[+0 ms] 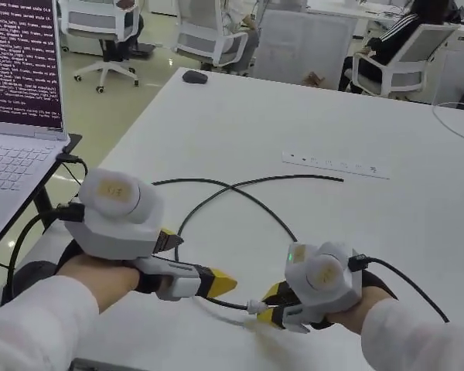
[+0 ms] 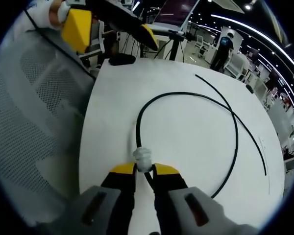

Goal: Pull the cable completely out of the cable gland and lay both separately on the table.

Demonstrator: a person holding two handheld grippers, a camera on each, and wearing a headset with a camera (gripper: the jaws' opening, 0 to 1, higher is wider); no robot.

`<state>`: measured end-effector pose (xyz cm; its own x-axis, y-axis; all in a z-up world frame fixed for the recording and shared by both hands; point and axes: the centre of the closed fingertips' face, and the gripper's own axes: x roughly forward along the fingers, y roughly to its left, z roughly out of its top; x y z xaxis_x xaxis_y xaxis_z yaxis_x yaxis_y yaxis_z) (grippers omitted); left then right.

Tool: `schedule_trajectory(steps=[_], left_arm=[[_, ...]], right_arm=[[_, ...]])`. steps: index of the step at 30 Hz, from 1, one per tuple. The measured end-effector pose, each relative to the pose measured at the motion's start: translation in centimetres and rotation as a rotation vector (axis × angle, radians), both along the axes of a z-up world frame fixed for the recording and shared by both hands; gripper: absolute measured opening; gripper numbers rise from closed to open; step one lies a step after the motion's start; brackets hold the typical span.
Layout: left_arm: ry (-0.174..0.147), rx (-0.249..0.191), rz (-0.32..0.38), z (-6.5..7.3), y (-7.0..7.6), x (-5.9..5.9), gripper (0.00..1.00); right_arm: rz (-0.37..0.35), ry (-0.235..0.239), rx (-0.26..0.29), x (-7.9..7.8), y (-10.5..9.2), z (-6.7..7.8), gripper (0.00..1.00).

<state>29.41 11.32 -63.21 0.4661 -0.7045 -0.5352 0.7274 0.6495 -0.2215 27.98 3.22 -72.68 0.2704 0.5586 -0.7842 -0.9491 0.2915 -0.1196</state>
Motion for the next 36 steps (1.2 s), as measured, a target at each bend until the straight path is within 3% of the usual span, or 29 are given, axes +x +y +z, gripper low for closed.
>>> schedule_trajectory(steps=[12,17,19,22,29,36], left_arm=[[-0.055,-0.044,-0.038,1.5,-1.1,-0.2,0.61],[-0.08,-0.118,-0.075,2.9,-2.2,-0.6,0.57],[-0.093,-0.148,-0.118,3.6,-2.8,-1.1,0.48],[-0.091,-0.234,-0.162,4.9,-4.0,-2.0,0.39],[-0.142,-0.263,-0.225,6.1,-4.8,-2.8,0.36],[-0.134,-0.33,-0.263,7.0,-5.5,-3.6,0.29]], right_arm=[[0.003,-0.097,0.026,-0.6,-0.8,5.2,0.12],[-0.013,-0.129,0.062,-1.0,-0.6,7.7,0.12],[-0.003,-0.147,0.073,-1.4,-0.3,8.9,0.12],[0.03,-0.183,0.076,-2.1,0.1,10.5,0.12],[0.065,-0.247,0.089,-3.2,0.6,13.1,0.12],[0.082,-0.295,0.098,-4.1,0.6,15.0,0.12]])
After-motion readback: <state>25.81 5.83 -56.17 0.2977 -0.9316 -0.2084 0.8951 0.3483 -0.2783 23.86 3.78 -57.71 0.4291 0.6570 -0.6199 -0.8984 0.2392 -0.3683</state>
